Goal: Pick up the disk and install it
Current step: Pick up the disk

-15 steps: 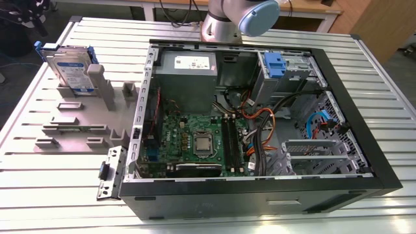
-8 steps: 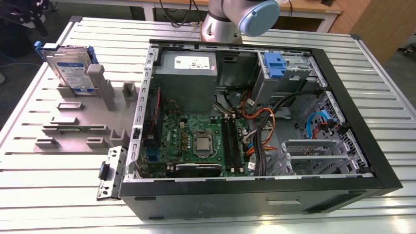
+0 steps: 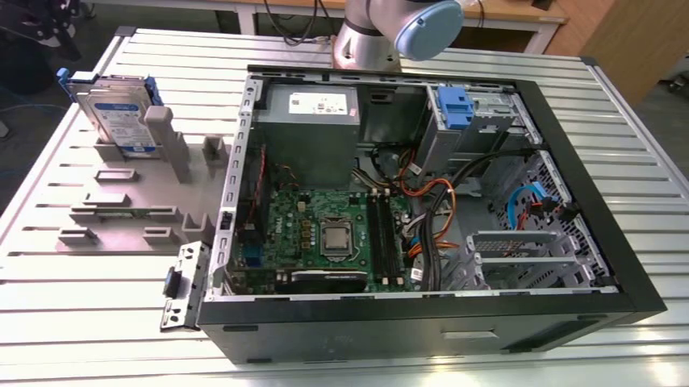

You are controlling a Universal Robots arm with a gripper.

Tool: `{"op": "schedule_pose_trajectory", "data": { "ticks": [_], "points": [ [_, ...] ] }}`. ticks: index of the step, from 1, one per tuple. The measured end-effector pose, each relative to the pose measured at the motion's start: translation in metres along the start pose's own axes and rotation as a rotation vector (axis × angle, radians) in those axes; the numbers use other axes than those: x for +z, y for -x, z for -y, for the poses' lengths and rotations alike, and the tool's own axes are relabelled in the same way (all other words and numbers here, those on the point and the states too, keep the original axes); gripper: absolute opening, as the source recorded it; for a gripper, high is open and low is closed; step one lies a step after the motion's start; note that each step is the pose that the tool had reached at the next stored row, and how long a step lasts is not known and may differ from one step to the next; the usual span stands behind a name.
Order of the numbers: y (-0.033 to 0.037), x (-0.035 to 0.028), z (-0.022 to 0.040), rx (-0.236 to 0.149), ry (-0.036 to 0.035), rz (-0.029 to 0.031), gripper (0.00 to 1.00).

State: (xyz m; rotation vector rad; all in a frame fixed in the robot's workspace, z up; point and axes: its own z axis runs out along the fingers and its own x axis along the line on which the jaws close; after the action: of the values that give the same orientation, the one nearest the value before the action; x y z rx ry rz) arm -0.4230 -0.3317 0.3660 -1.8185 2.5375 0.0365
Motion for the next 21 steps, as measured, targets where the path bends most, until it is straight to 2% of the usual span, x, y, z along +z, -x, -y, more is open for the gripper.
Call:
{"op": "schedule_pose_trajectory", "data": {
  "ticks": [8,15,21],
  "points": [
    [0.0025,0.0013,-0.0009,-0.010,-0.0017,0.0006,0.11],
    [0.0043,0.0039,-0.0016,-0.071,0.0000,0.0002,0.11],
    [0.0057,0.0057,-0.0072,-0.079,-0.0008,0.0006,0.11]
  ]
}}
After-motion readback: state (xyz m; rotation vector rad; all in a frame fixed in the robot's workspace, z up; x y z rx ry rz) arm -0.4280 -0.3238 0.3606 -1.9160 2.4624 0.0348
